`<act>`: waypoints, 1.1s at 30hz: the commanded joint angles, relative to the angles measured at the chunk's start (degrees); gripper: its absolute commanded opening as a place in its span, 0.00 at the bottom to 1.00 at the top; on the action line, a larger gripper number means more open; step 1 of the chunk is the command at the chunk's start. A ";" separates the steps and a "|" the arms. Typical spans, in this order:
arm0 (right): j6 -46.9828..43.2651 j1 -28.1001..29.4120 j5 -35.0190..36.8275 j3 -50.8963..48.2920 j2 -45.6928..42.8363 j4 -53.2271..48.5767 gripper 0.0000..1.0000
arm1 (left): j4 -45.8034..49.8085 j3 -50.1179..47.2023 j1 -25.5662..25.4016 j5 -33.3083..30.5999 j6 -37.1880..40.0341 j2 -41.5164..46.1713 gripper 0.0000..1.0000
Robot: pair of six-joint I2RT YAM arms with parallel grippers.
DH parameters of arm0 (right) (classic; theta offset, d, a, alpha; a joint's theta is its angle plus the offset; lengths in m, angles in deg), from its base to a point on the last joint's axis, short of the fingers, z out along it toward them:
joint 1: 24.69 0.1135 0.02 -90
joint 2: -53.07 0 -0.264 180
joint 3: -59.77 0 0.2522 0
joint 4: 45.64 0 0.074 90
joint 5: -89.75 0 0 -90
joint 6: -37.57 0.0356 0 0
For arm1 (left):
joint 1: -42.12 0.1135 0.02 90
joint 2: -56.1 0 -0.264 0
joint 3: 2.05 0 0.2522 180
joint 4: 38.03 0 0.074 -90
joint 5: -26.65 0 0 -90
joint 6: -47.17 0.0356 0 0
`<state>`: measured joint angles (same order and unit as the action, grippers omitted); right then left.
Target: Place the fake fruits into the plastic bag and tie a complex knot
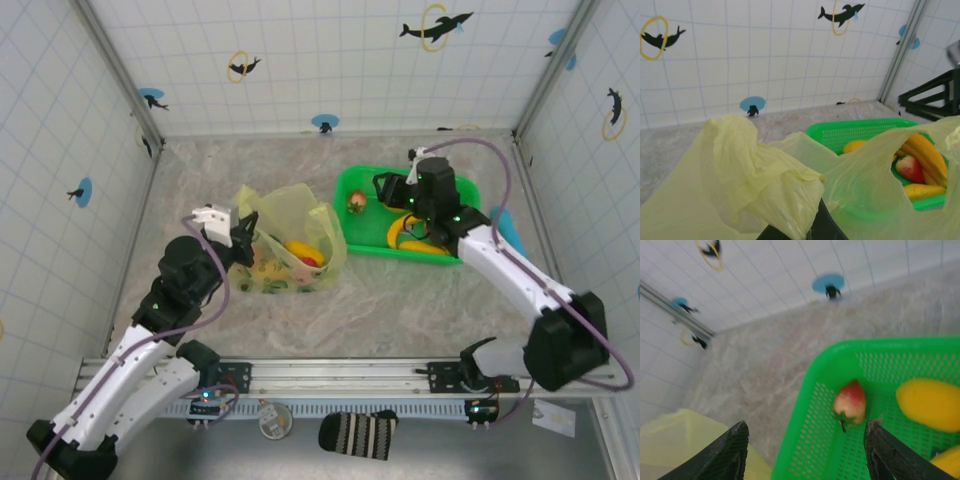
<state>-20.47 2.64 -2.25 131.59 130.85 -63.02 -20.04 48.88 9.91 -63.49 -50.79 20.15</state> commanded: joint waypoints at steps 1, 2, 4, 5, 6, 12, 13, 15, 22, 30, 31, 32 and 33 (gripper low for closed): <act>0.56 -0.22 -4.11 3.27 6.17 -2.20 0.64 | -1.82 -0.82 -0.24 1.10 0.01 0.28 0.00; 0.75 -0.40 -4.36 4.11 8.27 -2.25 0.65 | -2.98 -2.05 -0.24 0.26 0.63 1.05 0.00; 1.36 -1.00 -5.02 6.09 12.75 -2.46 0.66 | -5.31 -4.43 -0.24 -0.47 1.37 2.83 0.00; 1.71 -1.05 -5.12 7.15 14.77 -2.86 0.67 | -6.45 -5.38 -0.30 -0.25 1.70 3.55 0.00; 2.13 -1.13 -5.05 8.22 16.88 -3.00 0.67 | -7.47 -6.22 -0.25 0.16 1.85 4.05 0.00; 2.97 -0.80 -4.46 15.52 27.69 -3.80 0.75 | -10.37 -7.98 -0.14 2.60 0.41 3.61 0.00; 2.93 -0.83 -4.19 16.79 29.32 -4.43 0.75 | -10.42 -8.15 -0.12 3.04 0.35 3.54 0.00; 2.93 -0.77 -3.48 19.20 31.95 -5.71 0.74 | -10.60 -8.95 -0.05 3.15 0.32 4.15 0.00; 2.60 -0.92 -3.05 24.13 39.40 -7.39 0.71 | -11.55 -11.59 -0.11 2.25 -0.70 6.52 0.00; 2.48 -1.86 -5.40 27.10 44.82 -8.28 0.65 | -11.79 -11.95 -0.44 3.12 -0.76 6.41 0.00; 2.42 -2.08 -5.87 27.10 44.95 -7.94 0.63 | -11.71 -11.95 -0.47 3.04 -0.60 6.42 0.00; 2.40 -2.21 -6.22 27.09 45.09 -7.62 0.62 | -11.70 -11.97 -0.49 2.96 -0.61 6.37 0.00; 2.12 -2.32 -6.86 27.15 45.10 -7.25 0.61 | -11.70 -11.98 -0.56 2.95 -0.56 6.32 0.00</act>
<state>-18.28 1.05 -7.65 156.68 174.54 -69.97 -30.29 37.60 9.89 -61.16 -50.82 26.16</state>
